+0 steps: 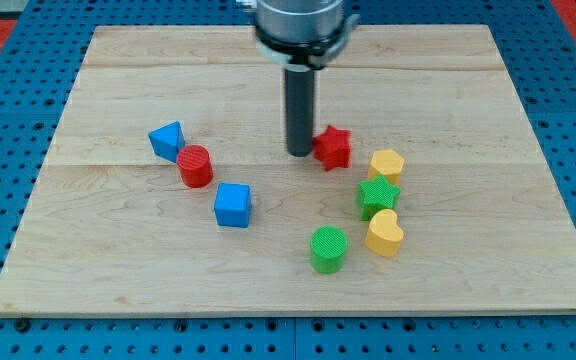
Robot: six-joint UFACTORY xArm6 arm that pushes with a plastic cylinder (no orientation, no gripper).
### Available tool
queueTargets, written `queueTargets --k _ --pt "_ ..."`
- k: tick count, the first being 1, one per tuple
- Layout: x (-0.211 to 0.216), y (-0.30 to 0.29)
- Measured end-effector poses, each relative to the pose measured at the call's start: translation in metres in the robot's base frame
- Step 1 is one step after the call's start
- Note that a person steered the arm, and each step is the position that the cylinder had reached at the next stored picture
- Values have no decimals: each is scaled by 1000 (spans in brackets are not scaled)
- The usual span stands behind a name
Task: Slide the blue triangle into the red circle
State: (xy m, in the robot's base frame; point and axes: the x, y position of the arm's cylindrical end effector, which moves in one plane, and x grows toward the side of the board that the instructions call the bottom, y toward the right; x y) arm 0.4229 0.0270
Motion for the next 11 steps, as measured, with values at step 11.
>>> queueTargets --k 11 --pt "-21 -172"
